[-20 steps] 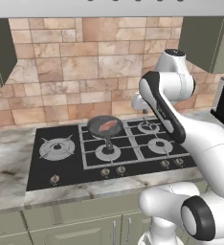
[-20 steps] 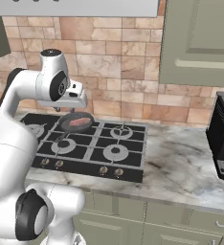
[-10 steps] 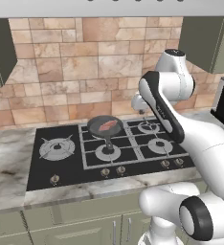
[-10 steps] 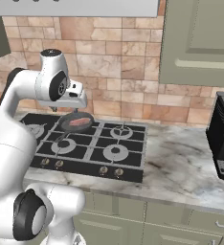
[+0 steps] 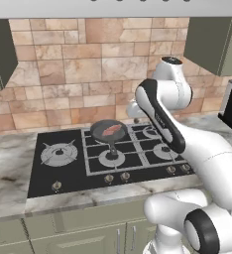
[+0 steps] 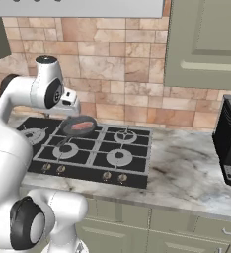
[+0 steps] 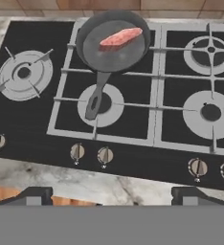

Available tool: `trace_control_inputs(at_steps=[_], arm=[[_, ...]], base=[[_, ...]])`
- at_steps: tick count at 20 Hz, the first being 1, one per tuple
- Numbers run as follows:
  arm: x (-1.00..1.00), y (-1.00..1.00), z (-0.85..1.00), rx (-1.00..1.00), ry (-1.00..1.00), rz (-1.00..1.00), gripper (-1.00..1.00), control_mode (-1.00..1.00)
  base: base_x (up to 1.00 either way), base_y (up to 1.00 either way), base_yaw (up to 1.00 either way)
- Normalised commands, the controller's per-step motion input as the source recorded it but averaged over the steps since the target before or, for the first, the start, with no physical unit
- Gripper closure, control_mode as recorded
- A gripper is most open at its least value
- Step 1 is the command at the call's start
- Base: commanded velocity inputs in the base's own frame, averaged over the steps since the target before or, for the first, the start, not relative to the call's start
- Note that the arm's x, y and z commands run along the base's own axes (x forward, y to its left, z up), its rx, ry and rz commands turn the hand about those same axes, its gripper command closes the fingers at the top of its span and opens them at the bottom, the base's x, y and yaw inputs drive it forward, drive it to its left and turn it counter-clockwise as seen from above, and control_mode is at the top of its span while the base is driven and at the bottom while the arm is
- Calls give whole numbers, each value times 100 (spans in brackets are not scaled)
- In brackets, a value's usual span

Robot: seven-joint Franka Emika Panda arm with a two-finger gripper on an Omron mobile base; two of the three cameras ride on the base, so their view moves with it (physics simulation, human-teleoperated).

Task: Pick up the pan with the steak in it and place it on the dining table. Then place the steak on the plate.

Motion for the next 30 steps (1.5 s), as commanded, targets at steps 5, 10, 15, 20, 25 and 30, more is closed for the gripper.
trace_control_inputs(at_steps=[5, 10, 15, 20, 25, 30], arm=[[6, 43, -34, -2, 0, -1, -100, -100], [23, 19, -34, -1, 0, 0, -100, -100], [36, 6, -28, 0, 0, 0, -100, -100], [40, 0, -30, 1, 0, 0, -100, -100], [41, 2, -36, 0, 0, -1, -100, -100], [47, 10, -40, 1, 2, 0, -100, -100]], base=[[0, 0, 0], [0, 0, 0], [0, 0, 0], [0, 0, 0], [0, 0, 0], [0, 0, 0]])
